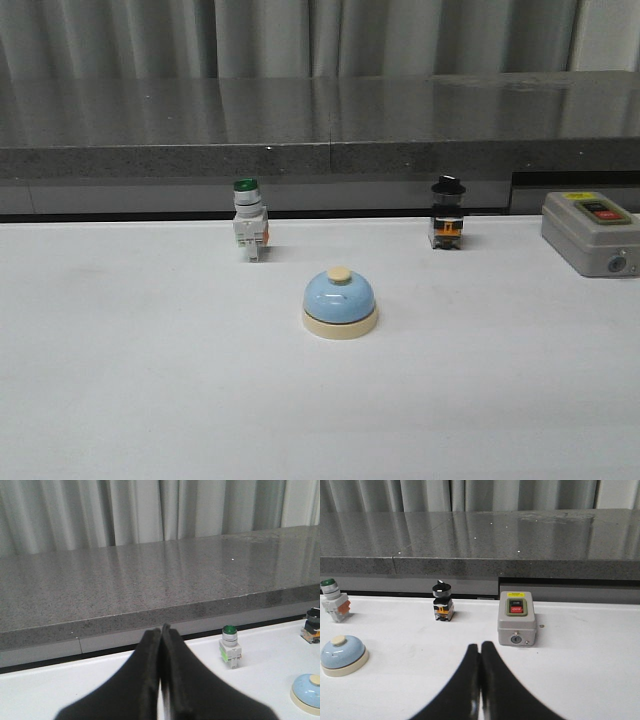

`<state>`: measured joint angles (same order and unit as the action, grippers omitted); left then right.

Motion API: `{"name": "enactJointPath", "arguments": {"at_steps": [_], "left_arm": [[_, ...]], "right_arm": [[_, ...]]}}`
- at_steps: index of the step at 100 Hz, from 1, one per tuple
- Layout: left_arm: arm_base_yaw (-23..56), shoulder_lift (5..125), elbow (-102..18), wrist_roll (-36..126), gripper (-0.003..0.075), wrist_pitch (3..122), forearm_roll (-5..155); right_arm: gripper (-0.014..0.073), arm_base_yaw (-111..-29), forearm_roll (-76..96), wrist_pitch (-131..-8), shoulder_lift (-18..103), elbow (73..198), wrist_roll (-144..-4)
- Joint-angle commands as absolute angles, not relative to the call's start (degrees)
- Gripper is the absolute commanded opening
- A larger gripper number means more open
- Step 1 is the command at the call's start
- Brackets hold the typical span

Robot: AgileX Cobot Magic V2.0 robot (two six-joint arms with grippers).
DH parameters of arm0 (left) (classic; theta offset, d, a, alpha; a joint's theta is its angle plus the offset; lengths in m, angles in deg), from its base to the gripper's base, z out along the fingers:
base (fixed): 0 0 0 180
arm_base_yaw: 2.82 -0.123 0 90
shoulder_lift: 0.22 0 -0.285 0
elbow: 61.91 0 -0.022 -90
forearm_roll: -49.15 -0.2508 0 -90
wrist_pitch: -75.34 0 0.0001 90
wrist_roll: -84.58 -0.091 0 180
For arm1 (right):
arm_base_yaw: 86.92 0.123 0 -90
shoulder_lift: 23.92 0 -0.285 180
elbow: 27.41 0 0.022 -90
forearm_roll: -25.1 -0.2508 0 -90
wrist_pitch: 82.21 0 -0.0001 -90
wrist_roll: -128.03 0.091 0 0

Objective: Place and press bell with both arms

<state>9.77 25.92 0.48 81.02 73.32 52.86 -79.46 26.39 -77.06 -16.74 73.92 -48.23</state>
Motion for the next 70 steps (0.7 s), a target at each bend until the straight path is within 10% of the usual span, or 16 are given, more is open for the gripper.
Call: {"name": "enactJointPath", "arguments": {"at_steps": [1, 70], "left_arm": [[8.0, 23.8, 1.2, 85.9, -0.002, 78.7, 49.6], [1.4, 5.6, 17.7, 90.1, -0.002, 79.1, 48.4]], "right_arm": [[-0.006, -79.9, 26.1, -81.9, -17.8, 74.7, -48.6], [-0.006, -79.9, 26.1, -81.9, -17.8, 74.7, -48.6]]}}
